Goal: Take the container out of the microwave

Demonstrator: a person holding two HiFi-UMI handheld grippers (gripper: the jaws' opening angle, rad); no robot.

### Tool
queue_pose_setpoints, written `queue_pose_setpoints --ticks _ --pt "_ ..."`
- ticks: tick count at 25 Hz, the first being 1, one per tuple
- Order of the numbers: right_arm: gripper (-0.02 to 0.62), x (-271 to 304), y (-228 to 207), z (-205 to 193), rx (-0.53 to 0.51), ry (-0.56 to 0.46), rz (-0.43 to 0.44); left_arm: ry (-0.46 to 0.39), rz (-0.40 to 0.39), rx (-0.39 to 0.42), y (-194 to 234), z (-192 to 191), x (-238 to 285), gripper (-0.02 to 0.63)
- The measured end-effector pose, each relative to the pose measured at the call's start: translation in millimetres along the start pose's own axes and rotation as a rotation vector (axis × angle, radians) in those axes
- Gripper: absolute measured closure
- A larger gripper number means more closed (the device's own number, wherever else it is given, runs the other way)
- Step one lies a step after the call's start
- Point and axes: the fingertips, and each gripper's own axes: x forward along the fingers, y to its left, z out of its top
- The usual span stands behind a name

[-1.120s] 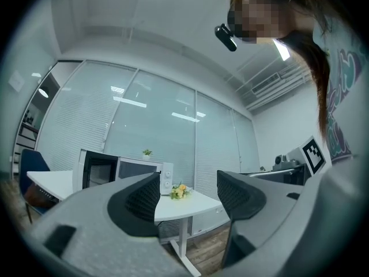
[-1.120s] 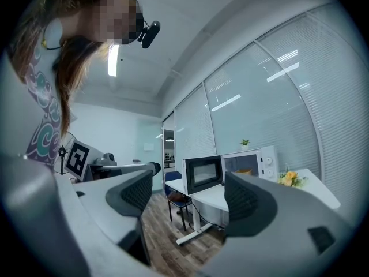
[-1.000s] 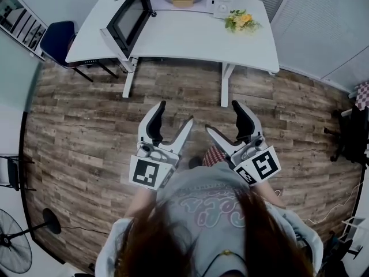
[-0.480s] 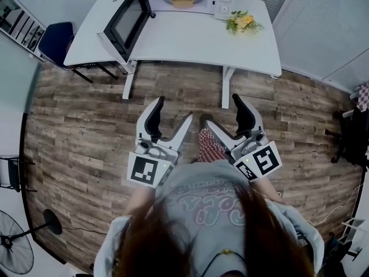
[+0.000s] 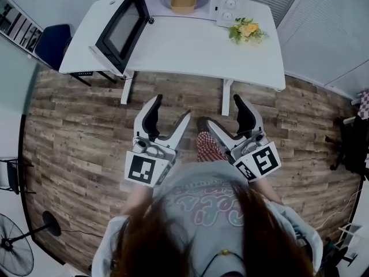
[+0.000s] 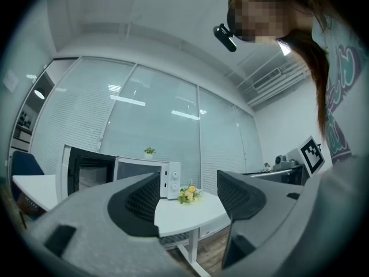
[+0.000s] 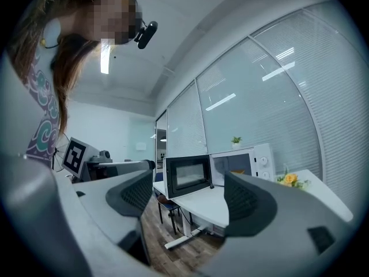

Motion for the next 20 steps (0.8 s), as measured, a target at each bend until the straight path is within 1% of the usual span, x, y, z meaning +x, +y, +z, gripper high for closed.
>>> queue_pose_setpoints --ticks 2,7,12,14,15,18,20 --pt "0.213 10 -9 -1 0.001 0.003 0.009 0.013 0.002 -0.007 6 -5 12 0.310" --pt "0.213 43 -35 0 -0.018 0.003 0.029 0.004 0.023 -0.005 34 -10 43 0.310" --pt "0.213 75 -70 -3 -0.007 0.015 0.034 -0.016 0.026 -0.008 58 -13 83 0.310" --pt "0.213 89 -85 -2 0.008 0.015 0.036 -0.043 0.024 -0.004 66 -8 99 0.310" --pt "0.213 95 -91 -1 0.012 0.015 0.038 -0.043 0.025 -0.005 70 -9 106 0.310" --pt "0.221 114 -109 0 0.009 0.022 0.044 -0.005 0.046 -0.003 86 -16 127 0.310" --pt "0.221 125 -120 0 0.010 0.027 0.048 0.000 0.056 -0.004 97 -17 140 0.310"
